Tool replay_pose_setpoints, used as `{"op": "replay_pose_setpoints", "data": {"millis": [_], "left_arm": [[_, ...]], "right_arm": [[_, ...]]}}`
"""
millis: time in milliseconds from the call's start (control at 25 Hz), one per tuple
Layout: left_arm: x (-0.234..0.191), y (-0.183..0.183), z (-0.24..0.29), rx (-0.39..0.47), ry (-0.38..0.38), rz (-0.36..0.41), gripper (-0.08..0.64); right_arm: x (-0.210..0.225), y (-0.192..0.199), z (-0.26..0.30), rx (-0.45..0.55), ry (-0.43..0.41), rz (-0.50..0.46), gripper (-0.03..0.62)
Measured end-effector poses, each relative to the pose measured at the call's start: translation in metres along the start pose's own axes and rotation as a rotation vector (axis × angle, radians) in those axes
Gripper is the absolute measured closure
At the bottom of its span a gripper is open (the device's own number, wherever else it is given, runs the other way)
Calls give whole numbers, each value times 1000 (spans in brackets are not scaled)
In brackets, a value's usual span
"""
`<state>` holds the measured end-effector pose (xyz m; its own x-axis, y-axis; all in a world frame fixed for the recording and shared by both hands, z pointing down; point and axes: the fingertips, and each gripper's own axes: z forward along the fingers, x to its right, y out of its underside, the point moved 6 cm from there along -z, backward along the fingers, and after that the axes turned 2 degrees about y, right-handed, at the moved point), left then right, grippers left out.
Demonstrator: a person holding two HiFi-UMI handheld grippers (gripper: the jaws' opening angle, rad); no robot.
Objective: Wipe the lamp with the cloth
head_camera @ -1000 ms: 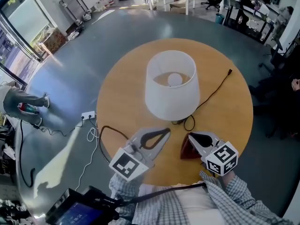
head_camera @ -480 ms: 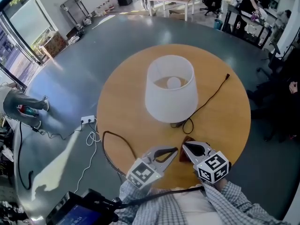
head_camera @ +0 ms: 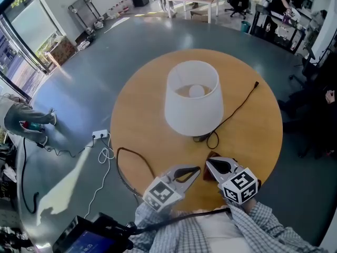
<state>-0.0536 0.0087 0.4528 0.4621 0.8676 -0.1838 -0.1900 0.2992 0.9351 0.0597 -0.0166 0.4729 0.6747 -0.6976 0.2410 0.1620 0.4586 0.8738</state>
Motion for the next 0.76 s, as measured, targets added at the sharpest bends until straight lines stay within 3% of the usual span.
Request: {"op": "replay_pose_setpoints", "data": {"millis": [760], "left_arm": [[4, 12, 5, -16, 1, -4, 555]], "right_arm": [[-2, 13, 2, -27, -13, -27, 589]]}}
